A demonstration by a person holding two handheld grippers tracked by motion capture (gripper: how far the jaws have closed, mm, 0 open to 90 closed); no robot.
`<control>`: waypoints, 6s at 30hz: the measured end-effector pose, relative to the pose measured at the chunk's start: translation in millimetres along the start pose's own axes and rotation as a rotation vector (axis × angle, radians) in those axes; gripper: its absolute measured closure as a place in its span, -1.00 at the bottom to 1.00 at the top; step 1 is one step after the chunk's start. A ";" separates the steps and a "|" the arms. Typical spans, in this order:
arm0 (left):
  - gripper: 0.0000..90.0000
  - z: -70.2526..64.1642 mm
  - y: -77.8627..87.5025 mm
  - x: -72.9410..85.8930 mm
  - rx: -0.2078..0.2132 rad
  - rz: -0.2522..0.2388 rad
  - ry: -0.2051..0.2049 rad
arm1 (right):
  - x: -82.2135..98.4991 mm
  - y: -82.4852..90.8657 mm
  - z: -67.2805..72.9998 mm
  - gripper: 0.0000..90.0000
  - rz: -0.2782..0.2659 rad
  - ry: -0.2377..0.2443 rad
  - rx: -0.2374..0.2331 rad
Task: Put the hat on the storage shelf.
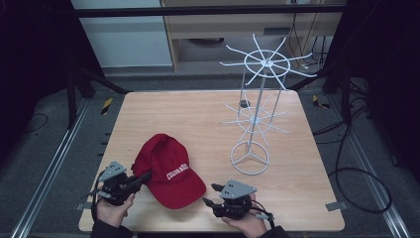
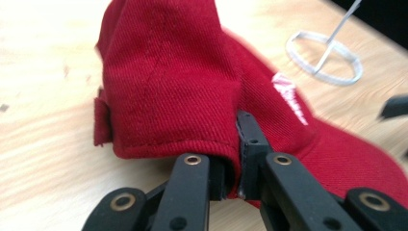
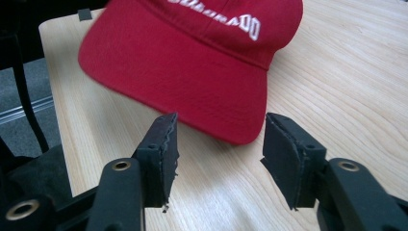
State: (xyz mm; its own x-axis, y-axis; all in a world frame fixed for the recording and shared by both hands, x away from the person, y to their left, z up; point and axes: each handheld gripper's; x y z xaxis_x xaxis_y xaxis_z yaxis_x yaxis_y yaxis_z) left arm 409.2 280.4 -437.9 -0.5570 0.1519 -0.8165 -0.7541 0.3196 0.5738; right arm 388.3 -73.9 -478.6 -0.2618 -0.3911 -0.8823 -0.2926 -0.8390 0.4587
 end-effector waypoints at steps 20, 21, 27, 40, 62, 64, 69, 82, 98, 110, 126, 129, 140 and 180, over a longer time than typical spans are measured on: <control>0.09 18.6 -5.8 16.6 -0.202 0.082 0.036 | -41.4 -51.8 -31.8 -0.05 -0.077 -0.144 0.106; 0.07 19.6 -5.5 16.8 -0.196 0.082 0.037 | -43.5 -55.7 -33.0 -0.05 -0.073 -0.142 0.109; -0.04 29.3 -2.9 17.4 -0.205 0.093 0.054 | -49.1 -62.9 -35.9 -0.06 -0.079 -0.144 0.114; -0.31 4.8 -25.5 9.7 -0.234 0.157 -0.167 | -48.8 -70.6 -46.2 -0.04 -0.078 -0.173 0.117; -0.25 9.2 -6.8 1.4 -0.143 0.053 0.010 | -50.3 -92.6 -59.5 0.96 0.043 -0.204 0.129; -0.28 0.9 -16.0 -3.0 -0.142 0.066 -0.004 | -49.9 -91.3 -58.8 0.97 0.039 -0.205 0.126; -0.32 -14.6 -48.5 -7.6 -0.135 0.152 0.021 | -47.3 -87.5 -56.8 0.97 0.026 -0.206 0.129; 0.93 -6.0 -73.1 -22.6 -0.159 0.192 0.030 | -40.3 -73.5 -37.7 0.98 0.031 -0.192 0.069; 0.96 -0.7 -106.0 -58.2 -0.111 0.171 -0.076 | -43.3 -102.0 3.8 0.99 -0.057 -0.212 -0.045; 0.44 5.9 -69.6 -59.5 -0.092 0.100 -0.045 | -50.6 -77.7 -4.9 0.53 -0.129 -0.188 0.013; 0.17 -9.7 -37.4 8.0 -0.077 0.176 0.034 | -26.7 -66.8 -47.3 0.23 0.036 -0.265 0.059; 0.37 -5.1 -48.8 3.7 -0.118 0.179 0.021 | -21.1 -72.6 -46.9 0.54 0.048 -0.286 0.027; 0.65 13.5 -67.5 -7.2 -0.162 0.149 -0.019 | -24.4 -89.8 -21.5 0.94 0.035 -0.215 -0.058; 0.32 -107.2 -129.2 -46.1 -0.183 0.201 -0.180 | 37.5 95.6 -62.5 -0.08 -0.023 -0.252 0.323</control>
State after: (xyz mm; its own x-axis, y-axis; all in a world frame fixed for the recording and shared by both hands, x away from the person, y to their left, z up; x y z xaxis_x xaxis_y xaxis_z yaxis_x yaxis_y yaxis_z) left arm 495.0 131.8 -467.6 -0.6428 0.3627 -0.6748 -0.6946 0.0956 0.7130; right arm 408.0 -192.5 -474.4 -0.4572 -0.2351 -0.8577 -0.5639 -0.6691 0.4840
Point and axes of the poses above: each handheld gripper's, and its own axes: y roughly backward along the jaws, x roughly out of its underside, z roughly to its left, and after that the axes turned 13 degrees about -x, right-handed
